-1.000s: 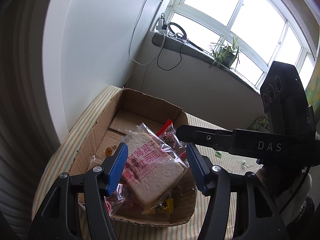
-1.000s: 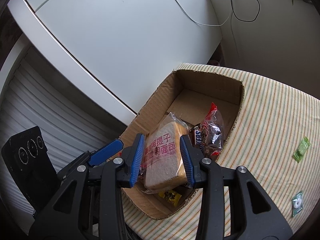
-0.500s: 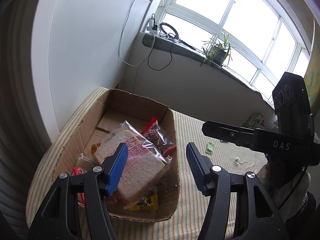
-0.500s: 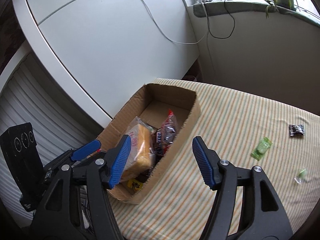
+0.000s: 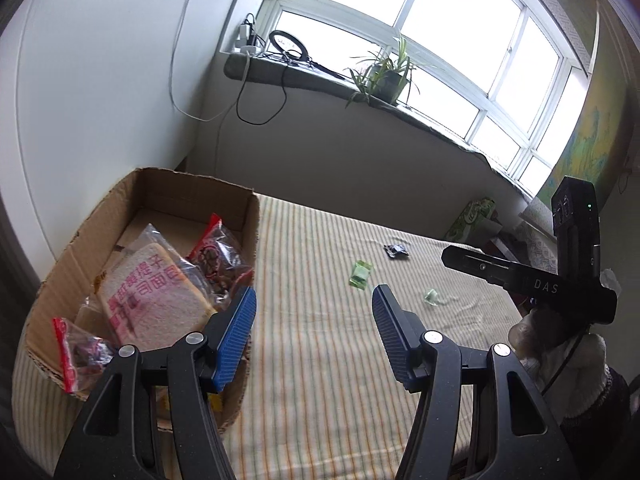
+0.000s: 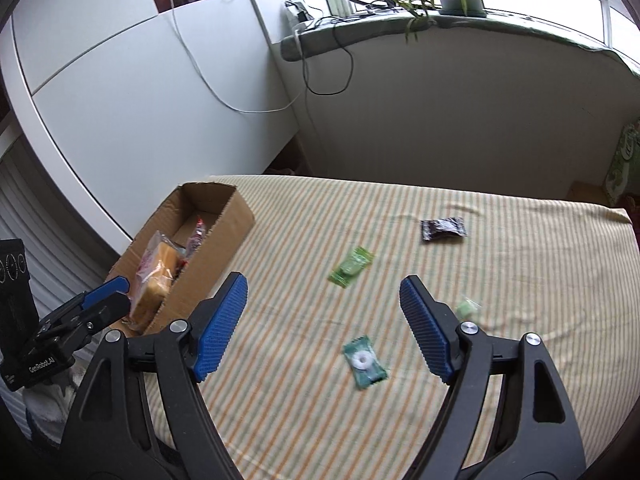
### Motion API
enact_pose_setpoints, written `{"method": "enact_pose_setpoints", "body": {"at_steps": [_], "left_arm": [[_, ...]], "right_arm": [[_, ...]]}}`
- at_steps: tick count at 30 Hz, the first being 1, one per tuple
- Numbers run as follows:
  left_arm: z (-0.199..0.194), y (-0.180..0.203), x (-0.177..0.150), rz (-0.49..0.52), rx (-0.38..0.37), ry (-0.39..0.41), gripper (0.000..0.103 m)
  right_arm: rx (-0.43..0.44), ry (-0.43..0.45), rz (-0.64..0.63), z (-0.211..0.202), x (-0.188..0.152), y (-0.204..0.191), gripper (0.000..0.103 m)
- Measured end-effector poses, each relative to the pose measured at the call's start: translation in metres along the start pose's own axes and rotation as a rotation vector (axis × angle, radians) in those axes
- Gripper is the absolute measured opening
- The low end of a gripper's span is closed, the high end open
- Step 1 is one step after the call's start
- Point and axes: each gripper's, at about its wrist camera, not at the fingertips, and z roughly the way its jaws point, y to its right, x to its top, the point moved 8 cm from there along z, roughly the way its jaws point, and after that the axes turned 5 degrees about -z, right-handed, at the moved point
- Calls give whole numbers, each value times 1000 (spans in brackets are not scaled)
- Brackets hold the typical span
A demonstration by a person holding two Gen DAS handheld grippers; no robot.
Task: Organize snacks
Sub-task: 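Move both tools back over the remaining green candies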
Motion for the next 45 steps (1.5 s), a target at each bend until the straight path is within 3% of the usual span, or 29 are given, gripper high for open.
{"method": "enact_pose_setpoints", "body": {"at_steps": [6,11,22,24,30,33,38,45], "left_arm": [[21,26,-12,30,-20,-48,59],[41,44,-17,55,-26,-77,59],[98,66,-25,112,-7,-166,59],[109,67,-25,116,-1,-185,53],[137,67,-26,144,17,-231,44],[149,66,-25,147,23,-251,43],[167,66,-21,168,45,-271,42],[189,63,-23,231,88,-300,42]], "right_arm": [[-106,-24,25,-9,-25,58,81],[-166,-59,-12,-6,-40,79,81],[-141,-129,-12,31,-57,91,81],[-136,-138,-10,37,-59,92,81],[-117,-178,3,57,-63,97,71],[-118,-196,16,68,-64,100,64],[-126,-194,10,75,-58,99,63],[-154,-198,-22,82,-53,96,50]]}}
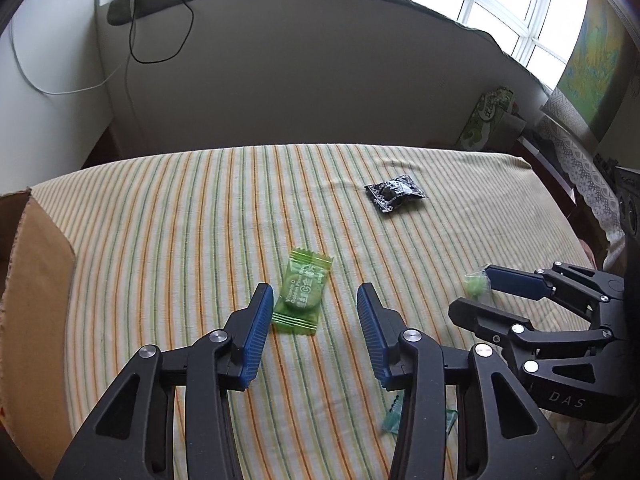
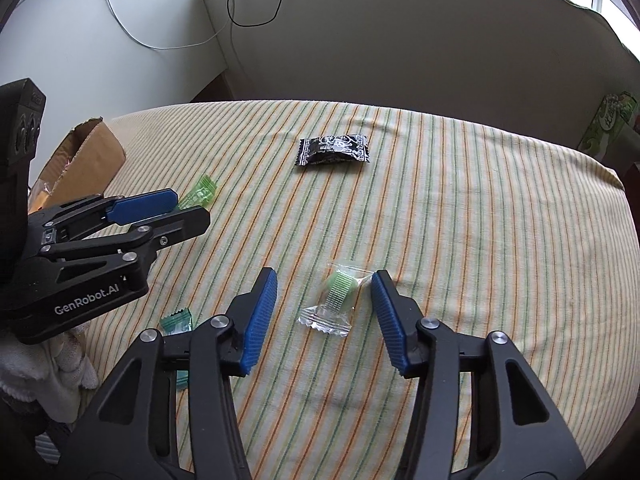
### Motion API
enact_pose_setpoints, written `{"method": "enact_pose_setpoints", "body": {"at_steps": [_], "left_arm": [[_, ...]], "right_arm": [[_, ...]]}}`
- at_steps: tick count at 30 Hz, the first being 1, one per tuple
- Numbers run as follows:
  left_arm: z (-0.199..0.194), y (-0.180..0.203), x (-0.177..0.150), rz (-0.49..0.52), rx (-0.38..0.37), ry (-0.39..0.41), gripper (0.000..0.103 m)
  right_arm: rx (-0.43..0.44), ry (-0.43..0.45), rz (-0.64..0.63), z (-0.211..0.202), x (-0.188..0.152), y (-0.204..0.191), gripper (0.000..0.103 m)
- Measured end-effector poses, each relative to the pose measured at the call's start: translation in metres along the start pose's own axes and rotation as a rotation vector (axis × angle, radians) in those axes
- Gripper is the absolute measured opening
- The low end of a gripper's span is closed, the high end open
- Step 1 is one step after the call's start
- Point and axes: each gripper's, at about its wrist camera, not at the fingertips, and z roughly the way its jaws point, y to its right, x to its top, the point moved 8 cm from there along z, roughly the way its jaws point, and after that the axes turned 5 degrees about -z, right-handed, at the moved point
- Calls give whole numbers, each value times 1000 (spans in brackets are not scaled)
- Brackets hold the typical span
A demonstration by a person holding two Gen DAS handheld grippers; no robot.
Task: Organize snacks
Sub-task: 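Move both tools back over the remaining green candies, then grasp the green square candy with the left tool while the right tool grasps the clear green candy, then carry both candies into the cardboard box and open both tools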
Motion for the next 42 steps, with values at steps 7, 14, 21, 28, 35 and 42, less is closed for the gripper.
{"method": "enact_pose_setpoints", "body": {"at_steps": [7,14,21,28,35,42], "left_arm": [[1,2,-3,52,48,17,27],[-1,1,-4,65,49,22,20],[-10,2,-6,39,31,34,20],[-34,6,-7,18,8,79,20],[-69,3,-7,-2,-24,134,20],[-102,-4,-8,-20,-24,185,20]], "right_arm": [[-69,-6,-46,2,2,1,28],[-76,-1,-47,-2,-1,5,24],[-38,20,0,-14,-7,10,24],[-19,60,14,-38,-7,7,23],[-20,100,-9,-63,-2,-14,23],[1,136,-49,-83,9,-49,23]]}}
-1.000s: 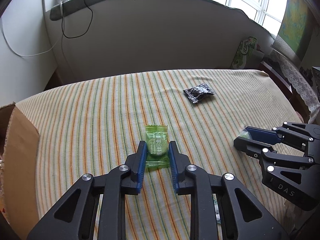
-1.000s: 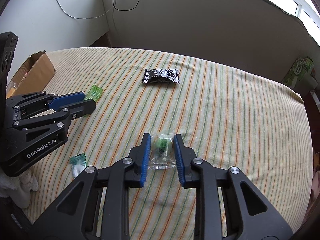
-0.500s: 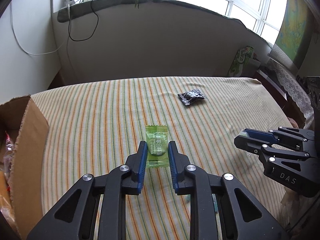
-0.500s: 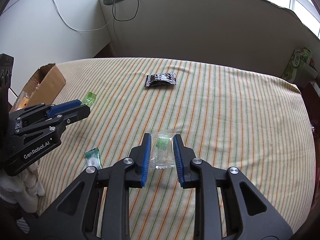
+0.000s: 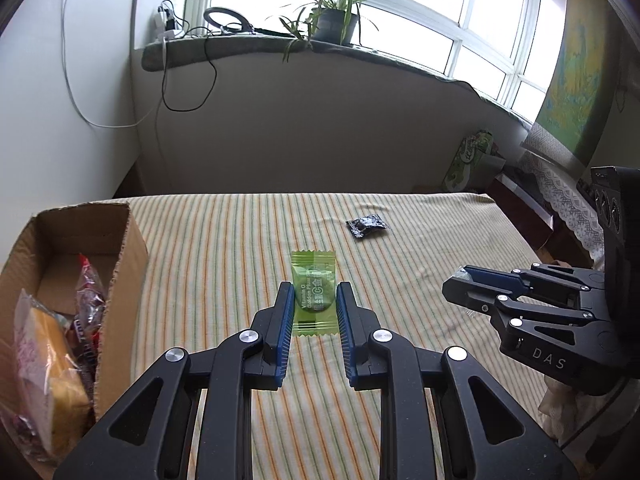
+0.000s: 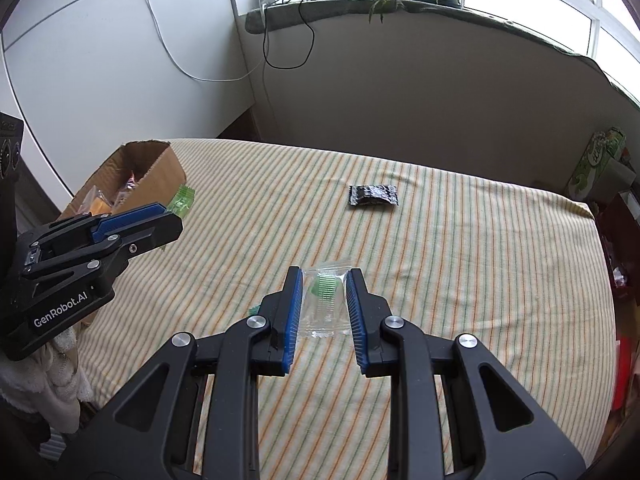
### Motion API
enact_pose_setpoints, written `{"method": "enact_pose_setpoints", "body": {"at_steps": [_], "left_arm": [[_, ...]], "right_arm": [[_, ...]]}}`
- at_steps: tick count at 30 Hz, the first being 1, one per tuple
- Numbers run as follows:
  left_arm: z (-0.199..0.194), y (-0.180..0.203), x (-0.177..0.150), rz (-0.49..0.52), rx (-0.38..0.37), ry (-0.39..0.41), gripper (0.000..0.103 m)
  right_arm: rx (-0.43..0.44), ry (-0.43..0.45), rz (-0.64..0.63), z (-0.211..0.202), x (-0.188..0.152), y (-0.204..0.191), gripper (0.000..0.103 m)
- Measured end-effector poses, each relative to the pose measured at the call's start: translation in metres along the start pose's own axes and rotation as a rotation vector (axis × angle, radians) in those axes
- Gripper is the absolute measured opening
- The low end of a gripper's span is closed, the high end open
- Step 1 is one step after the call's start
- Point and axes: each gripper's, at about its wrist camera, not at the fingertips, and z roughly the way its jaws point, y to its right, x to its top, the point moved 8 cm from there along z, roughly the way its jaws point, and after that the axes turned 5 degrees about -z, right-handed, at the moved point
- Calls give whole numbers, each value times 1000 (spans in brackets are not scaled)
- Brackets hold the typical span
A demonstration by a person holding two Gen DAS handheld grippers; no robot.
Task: Organize snacks
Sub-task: 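Carry both candies into the cardboard box and open both tools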
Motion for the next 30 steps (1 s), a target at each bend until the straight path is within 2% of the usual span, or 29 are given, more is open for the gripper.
{"method": "enact_pose_setpoints", "body": {"at_steps": [18,27,30], "left_arm": [[-59,-57,16,-43,72,101,20],[-74,-103,21,-88,128,124,20],[-77,-120,22,-118,126,125,20]], "right_arm": [[93,46,-98,-3,47,-90,23],[145,57,-132,10,76,-130,24],[152,57,-154,16,83,-142,24]]}}
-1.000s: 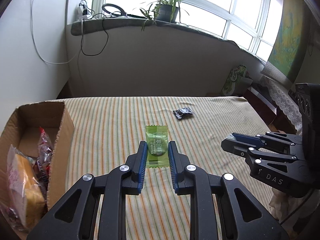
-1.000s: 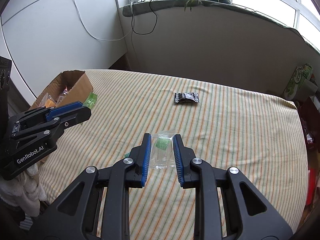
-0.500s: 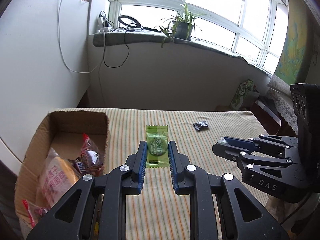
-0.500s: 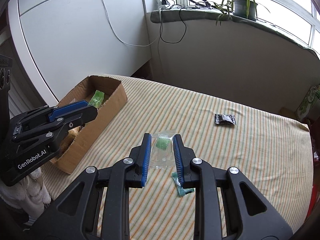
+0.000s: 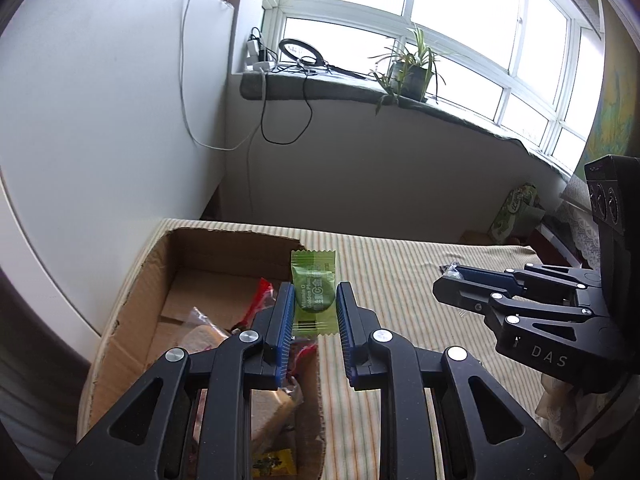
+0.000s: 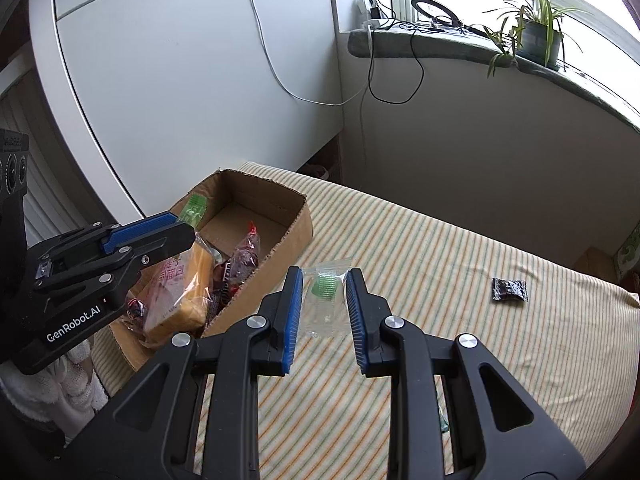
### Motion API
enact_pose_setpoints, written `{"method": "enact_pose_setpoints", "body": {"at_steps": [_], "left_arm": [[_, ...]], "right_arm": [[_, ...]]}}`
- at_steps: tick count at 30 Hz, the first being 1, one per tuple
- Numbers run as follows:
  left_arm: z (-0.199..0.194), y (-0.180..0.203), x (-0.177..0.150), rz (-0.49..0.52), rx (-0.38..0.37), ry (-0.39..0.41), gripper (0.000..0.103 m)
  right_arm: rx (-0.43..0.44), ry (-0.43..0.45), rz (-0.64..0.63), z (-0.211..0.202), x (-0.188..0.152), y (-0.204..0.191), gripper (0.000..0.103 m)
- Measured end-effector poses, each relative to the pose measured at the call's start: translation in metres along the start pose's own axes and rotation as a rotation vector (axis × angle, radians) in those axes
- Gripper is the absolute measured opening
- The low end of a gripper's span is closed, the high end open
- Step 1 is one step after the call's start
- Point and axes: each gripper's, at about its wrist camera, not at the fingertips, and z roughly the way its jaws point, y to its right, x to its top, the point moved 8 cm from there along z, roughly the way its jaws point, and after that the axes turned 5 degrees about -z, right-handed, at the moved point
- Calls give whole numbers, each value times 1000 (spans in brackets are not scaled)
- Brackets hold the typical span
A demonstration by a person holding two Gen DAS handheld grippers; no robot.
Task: Organize snacks
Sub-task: 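Carry both candies into the cardboard box and open both tools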
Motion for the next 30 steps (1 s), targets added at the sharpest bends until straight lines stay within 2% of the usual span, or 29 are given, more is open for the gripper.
{"method": "enact_pose_setpoints", "body": {"at_steps": [14,30], "left_arm": [[15,-71,12,-79,80,-23,20],[31,-92,12,-103,96,-40,20]], "right_arm": [[52,-29,-61,48,36,-44,24],[89,-84,-87,109,58,-70,24]]}}
